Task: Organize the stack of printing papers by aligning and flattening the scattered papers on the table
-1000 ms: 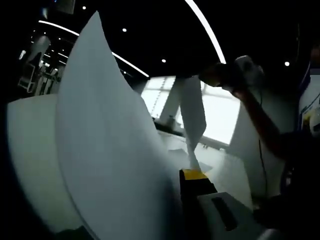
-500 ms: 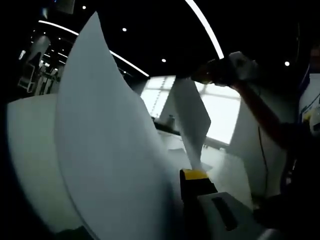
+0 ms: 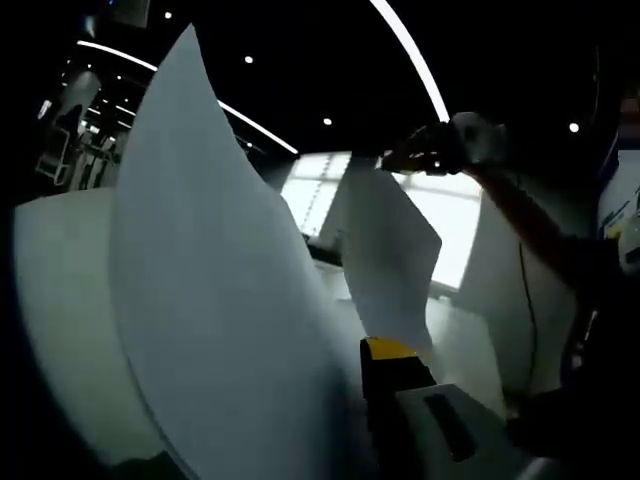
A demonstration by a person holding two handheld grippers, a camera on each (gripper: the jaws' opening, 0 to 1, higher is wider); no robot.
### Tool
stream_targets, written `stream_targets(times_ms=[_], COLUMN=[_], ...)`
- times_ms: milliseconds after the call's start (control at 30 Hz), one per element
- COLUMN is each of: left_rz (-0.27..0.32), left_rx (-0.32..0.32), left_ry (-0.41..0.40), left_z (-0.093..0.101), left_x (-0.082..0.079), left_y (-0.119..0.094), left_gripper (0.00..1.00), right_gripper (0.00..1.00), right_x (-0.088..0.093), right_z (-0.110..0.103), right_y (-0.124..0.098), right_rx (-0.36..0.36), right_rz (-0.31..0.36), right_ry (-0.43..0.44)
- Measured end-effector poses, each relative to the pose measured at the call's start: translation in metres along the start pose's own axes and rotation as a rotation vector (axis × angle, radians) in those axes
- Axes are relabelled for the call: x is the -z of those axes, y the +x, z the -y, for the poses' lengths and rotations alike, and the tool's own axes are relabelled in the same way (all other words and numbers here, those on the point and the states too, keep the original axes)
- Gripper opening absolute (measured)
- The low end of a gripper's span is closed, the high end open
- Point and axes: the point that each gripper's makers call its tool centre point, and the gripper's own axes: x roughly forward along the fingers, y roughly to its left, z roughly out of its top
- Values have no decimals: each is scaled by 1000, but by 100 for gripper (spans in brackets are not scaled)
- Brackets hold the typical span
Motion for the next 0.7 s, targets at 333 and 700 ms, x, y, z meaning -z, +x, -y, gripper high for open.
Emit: stream_targets(times_ms=[333, 700], left_rz=[-1, -1], left_rx=[1, 2], left_ry=[1, 3], left_z=[-2, -3], left_x=[0, 0], left_y=[0, 0], left_gripper=[19, 19], right_gripper=[0, 0], right_x=[-7, -70], right_z=[5, 24], right_y=[-2, -13], right_rx=[30, 39], right_rz=[24, 250], right_ry=[-10, 50])
